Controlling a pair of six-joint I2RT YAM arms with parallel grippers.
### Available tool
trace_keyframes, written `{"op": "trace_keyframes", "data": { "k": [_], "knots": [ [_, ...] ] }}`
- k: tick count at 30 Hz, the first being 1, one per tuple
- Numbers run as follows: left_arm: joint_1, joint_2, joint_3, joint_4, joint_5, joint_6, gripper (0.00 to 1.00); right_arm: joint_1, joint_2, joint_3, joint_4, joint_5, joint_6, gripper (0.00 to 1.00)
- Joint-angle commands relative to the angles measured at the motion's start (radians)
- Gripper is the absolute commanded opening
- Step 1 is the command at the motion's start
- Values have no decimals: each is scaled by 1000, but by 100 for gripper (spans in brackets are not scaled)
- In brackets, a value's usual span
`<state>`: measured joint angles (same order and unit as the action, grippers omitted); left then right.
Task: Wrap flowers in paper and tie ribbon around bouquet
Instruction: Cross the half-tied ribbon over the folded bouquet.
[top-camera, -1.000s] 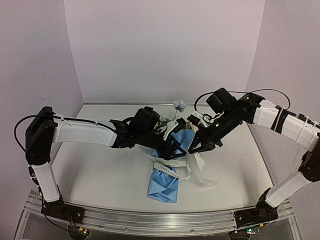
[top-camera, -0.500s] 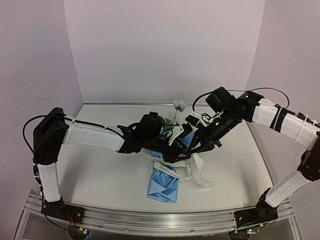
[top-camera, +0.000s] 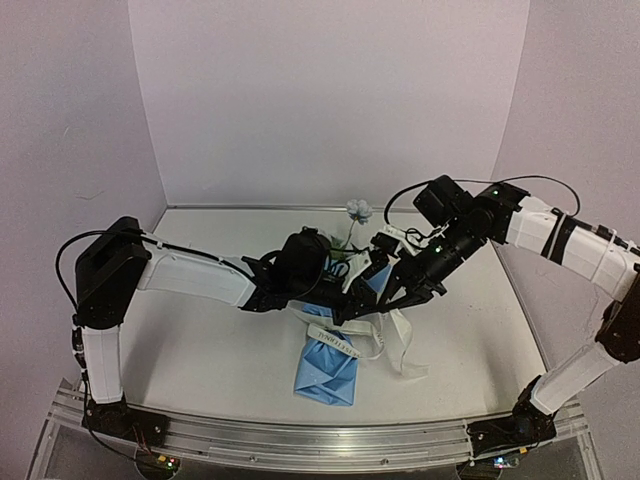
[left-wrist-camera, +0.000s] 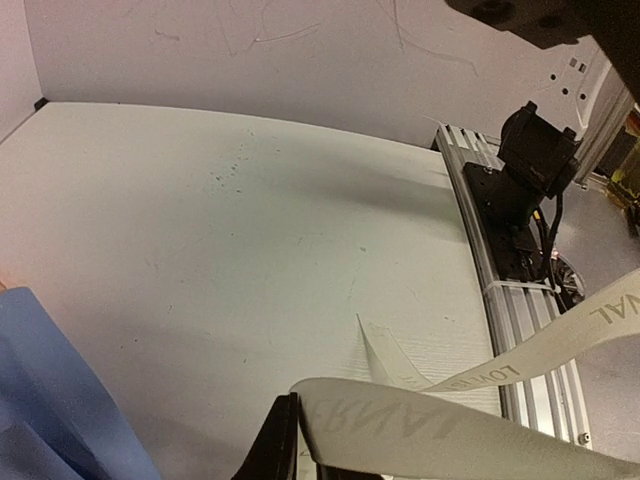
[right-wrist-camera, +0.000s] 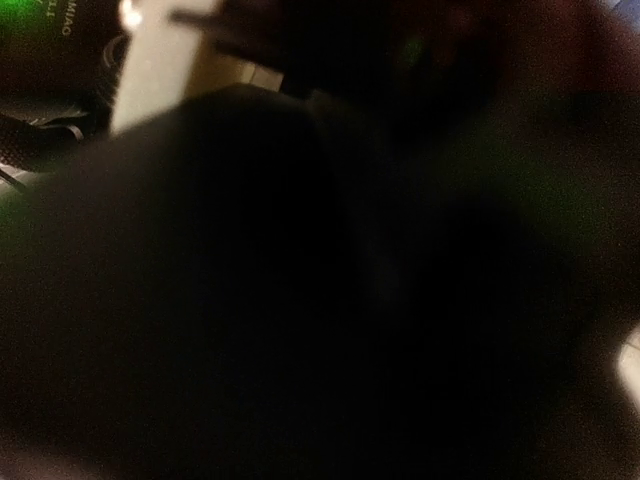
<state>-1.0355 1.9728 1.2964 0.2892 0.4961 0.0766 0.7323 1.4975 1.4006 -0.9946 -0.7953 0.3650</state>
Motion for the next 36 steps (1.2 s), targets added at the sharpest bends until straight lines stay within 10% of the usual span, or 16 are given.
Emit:
{"op": "trace_keyframes", "data": {
  "k": [1, 14, 27, 36],
  "knots": [
    [0, -34, -16, 152, -32, -32, 3, 7, -47, -23, -70, 38, -72, 0],
    [0, -246, -288, 195, -238, 27, 0, 93, -29, -128, -78, 126, -124, 3],
    [0, -326, -490, 293, -297, 178, 0, 119, -64, -283, 115, 458, -56, 50],
    [0, -349, -510, 291, -326, 194, 0, 116, 47, -254, 272, 487, 1, 53]
  ]
}}
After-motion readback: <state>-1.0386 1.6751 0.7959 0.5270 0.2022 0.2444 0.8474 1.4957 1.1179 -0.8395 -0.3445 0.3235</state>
